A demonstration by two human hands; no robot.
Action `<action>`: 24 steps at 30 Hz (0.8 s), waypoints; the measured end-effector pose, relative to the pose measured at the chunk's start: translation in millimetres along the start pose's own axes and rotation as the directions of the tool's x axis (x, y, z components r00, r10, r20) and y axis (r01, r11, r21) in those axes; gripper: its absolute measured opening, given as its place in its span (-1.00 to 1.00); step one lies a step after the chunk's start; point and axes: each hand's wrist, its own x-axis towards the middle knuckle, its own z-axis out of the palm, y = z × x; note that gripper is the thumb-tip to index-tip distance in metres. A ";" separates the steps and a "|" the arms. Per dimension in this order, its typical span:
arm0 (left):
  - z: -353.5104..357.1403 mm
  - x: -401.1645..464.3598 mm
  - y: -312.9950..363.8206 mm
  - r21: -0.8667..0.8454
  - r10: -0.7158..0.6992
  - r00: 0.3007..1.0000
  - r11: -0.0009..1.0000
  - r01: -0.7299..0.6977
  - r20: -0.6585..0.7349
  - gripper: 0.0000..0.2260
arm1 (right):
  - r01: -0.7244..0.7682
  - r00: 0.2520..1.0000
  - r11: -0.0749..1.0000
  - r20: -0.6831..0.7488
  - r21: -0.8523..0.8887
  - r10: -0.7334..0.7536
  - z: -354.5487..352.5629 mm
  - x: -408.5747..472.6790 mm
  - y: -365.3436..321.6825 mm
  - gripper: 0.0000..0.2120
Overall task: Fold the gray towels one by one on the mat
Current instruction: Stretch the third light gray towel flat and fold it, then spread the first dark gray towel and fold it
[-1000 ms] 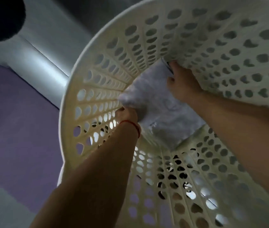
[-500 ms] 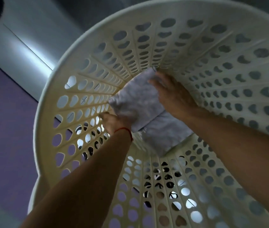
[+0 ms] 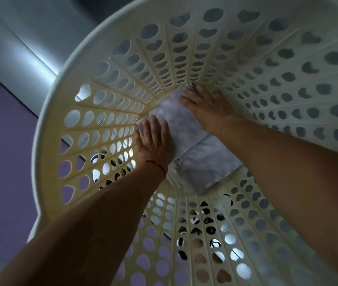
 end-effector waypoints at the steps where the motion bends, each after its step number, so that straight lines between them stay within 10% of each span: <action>1: -6.8 -7.9 0.3 0.006 0.007 1.000 1.000 -0.007 -0.006 -0.07 | -0.028 0.999 0.998 -0.016 0.047 0.029 -4.9 -8.8 -4.9 -0.17; 9: -141.9 -152.5 -1.4 -0.382 0.002 0.981 0.921 -0.077 -0.192 -0.31 | -0.125 0.939 0.744 -0.163 0.656 0.302 -115.4 -169.6 -41.8 -0.24; 16: -264.6 -329.0 -54.5 -0.605 -0.082 0.915 0.773 -0.191 -0.394 -0.37 | 0.008 0.951 0.805 -0.254 0.593 0.178 -271.7 -315.8 -87.0 -0.36; 24: -272.1 -550.4 -140.5 -0.895 -0.606 0.764 0.437 0.087 -0.222 -0.51 | 0.202 0.974 0.862 -0.187 0.466 -0.127 -384.1 -415.1 -240.9 -0.49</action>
